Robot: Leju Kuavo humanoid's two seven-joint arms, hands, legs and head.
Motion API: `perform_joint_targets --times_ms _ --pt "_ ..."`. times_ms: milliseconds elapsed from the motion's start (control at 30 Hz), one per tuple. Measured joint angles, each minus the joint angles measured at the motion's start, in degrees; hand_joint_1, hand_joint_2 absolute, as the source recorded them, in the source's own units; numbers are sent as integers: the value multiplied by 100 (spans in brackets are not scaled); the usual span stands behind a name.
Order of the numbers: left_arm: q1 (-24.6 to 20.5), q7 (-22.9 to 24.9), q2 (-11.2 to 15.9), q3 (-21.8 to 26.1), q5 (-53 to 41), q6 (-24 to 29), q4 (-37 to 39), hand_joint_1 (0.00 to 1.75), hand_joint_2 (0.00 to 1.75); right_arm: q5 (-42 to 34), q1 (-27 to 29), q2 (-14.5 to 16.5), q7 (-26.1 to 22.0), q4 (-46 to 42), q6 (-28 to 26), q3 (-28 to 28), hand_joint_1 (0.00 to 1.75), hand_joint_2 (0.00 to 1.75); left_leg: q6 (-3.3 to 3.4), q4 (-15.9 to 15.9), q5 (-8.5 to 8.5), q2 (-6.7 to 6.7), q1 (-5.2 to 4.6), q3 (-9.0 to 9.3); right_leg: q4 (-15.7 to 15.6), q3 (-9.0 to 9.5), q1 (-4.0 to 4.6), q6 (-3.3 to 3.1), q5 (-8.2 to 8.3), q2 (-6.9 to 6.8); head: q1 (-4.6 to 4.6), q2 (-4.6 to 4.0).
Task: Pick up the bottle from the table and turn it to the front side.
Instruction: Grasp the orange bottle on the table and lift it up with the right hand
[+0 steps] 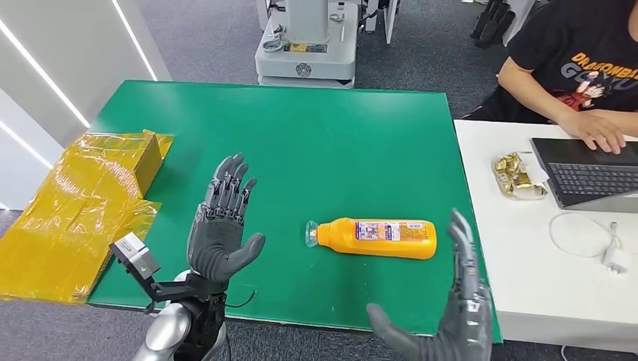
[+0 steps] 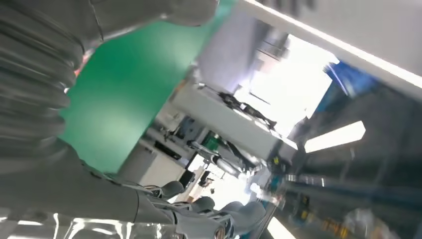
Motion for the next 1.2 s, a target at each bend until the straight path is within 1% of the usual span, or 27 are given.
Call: perform_joint_targets --times_ms 67,133,300,433,533,600,667,733,900,1033,1200 --pt "5 16 1 0 -1 -31 -33 0 175 464 -126 -162 377 29 662 -159 0 175 0 0 0 -1 0 0 -1 1 0 0 0 -2 0 0" --pt "13 23 2 0 2 -100 -53 0 175 606 -300 -413 618 124 1297 -315 0 175 1 1 1 -2 -1 -1 -1 3 -1 3 2 -3 0 0" --pt "54 115 -38 10 -5 -350 -117 0 175 560 -1047 -1331 943 691 2810 -533 0 175 6 8 4 -2 -3 -4 -1 5 -3 9 12 -3 1 0" --pt "52 167 -88 53 -11 -482 -146 0 175 512 -1992 -1870 1037 1314 3985 -453 0 175 13 10 9 1 -4 -4 0 3 -7 14 19 2 1 0" --pt "32 182 -110 67 -2 -547 -147 0 175 249 -2835 -2139 921 1877 4768 -179 0 175 17 11 16 -1 -4 -3 2 2 -9 14 20 1 1 0" --pt "13 178 -113 70 17 -565 -147 0 175 21 -3365 -2274 811 2268 5177 80 0 175 15 10 19 -5 -4 -5 5 2 -9 13 21 -3 1 0" --pt "-23 155 -110 70 47 -552 -147 0 175 -208 -3882 -2345 663 2675 5443 412 0 175 15 10 20 -4 -4 -5 8 1 -9 12 21 -2 1 0" --pt "-70 120 -105 70 84 -519 -147 0 175 -401 -4344 -2365 522 3081 5559 779 0 175 15 10 20 -6 -3 -3 8 0 -9 12 22 -3 1 0" --pt "-162 49 -68 70 219 -411 -132 0 175 -698 -5185 -2349 387 3912 5946 1621 0 175 15 9 20 -12 -3 -9 8 0 -7 12 21 -10 1 0" --pt "-212 -10 -7 69 314 -342 -113 0 175 -800 -5636 -2264 375 4493 5988 2123 0 175 15 10 20 -12 -5 -9 7 -1 -6 12 21 -10 1 0" --pt "-223 -55 53 68 351 -314 -101 0 175 -828 -5910 -2160 347 4959 5871 2458 0 175 15 10 20 -15 -5 -11 6 -1 -7 12 21 -13 1 0"
